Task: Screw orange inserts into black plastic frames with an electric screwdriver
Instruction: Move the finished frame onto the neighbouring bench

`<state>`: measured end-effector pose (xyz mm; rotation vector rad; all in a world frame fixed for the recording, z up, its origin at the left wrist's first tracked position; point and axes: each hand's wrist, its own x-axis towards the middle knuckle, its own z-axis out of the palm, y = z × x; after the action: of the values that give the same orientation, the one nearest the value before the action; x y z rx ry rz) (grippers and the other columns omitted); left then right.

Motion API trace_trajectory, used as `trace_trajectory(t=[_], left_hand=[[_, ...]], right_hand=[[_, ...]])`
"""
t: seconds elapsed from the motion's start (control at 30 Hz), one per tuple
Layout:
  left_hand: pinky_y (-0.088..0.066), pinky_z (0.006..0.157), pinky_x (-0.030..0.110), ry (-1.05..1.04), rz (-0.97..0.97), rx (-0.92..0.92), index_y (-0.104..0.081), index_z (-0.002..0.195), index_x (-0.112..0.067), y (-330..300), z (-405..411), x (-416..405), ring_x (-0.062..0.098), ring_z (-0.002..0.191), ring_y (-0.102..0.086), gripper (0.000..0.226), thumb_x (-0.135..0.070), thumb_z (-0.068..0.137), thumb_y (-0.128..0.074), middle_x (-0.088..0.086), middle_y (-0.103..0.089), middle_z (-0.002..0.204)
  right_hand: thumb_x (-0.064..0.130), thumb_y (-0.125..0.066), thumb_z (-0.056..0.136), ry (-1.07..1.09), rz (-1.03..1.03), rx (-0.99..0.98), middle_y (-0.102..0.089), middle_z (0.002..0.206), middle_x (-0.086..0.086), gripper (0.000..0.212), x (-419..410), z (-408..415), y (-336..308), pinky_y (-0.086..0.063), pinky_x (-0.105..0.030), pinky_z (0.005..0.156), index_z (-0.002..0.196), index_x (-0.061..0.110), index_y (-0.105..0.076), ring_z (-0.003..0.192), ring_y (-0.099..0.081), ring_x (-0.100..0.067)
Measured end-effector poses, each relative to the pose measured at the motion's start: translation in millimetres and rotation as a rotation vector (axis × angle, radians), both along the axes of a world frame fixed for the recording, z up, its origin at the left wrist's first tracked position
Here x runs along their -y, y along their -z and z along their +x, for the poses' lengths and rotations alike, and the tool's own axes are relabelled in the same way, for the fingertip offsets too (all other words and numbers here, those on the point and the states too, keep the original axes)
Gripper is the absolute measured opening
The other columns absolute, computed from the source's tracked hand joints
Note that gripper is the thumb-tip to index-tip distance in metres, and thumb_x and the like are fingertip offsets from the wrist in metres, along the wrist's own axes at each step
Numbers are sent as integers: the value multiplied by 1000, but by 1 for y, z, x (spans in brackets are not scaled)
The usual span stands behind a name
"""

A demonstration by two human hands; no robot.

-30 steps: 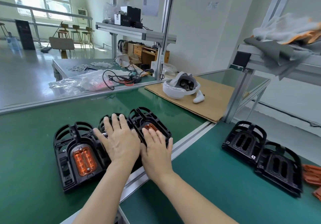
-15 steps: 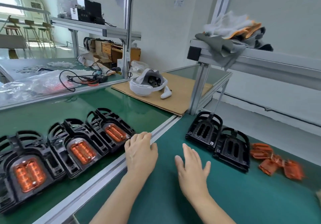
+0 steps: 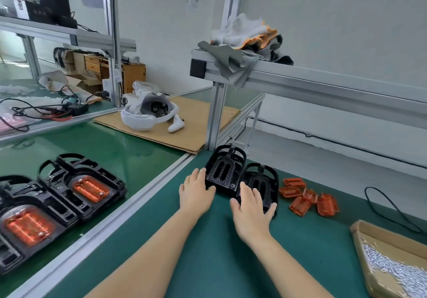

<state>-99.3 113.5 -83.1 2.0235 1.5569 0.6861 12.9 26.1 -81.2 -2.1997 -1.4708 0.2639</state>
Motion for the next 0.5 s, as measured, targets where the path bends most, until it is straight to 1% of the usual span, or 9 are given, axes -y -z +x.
trace_trajectory(t=[0.1, 0.2, 0.3, 0.4, 0.5], left_hand=[[-12, 116, 41, -32, -69, 14, -12, 151, -15, -6, 8, -12, 21, 144, -15, 62, -32, 99, -40, 1, -15, 159], [-16, 113, 40, -42, -134, 81, -15, 150, -12, -10, 13, -16, 24, 141, -23, 57, -29, 100, -37, 4, -26, 155], [-20, 114, 42, -50, -212, 184, -16, 150, -16, -11, 15, -14, 28, 138, -29, 54, -27, 100, -34, 7, -37, 150], [-17, 115, 45, -61, -206, 221, -19, 150, -20, -9, 15, -13, 26, 136, -30, 51, -26, 100, -31, 6, -43, 145], [-7, 117, 45, -83, -145, 199, -25, 148, -21, -8, 17, -10, 19, 136, -32, 47, -26, 101, -28, 4, -48, 139]], right_hand=[[32, -28, 104, 0, -31, -4, -18, 160, 9, 52, -13, 1, -3, 13, -57, 113, 153, 18, -14, 149, 0, -12], [31, -27, 104, -11, -46, -17, -20, 160, 5, 52, -22, 1, -4, 14, -57, 113, 152, 14, -17, 149, -1, -13], [30, -27, 103, -18, -54, -38, -22, 159, 2, 51, -26, 0, -3, 14, -57, 114, 150, 11, -21, 149, -3, -13], [29, -28, 103, -19, -33, -46, -27, 156, 2, 46, -26, 1, -1, 14, -56, 115, 144, 10, -28, 149, -5, -12], [30, -29, 103, -16, -11, -50, -30, 155, 1, 43, -25, 2, -1, 13, -54, 116, 140, 9, -33, 149, -5, -12]])
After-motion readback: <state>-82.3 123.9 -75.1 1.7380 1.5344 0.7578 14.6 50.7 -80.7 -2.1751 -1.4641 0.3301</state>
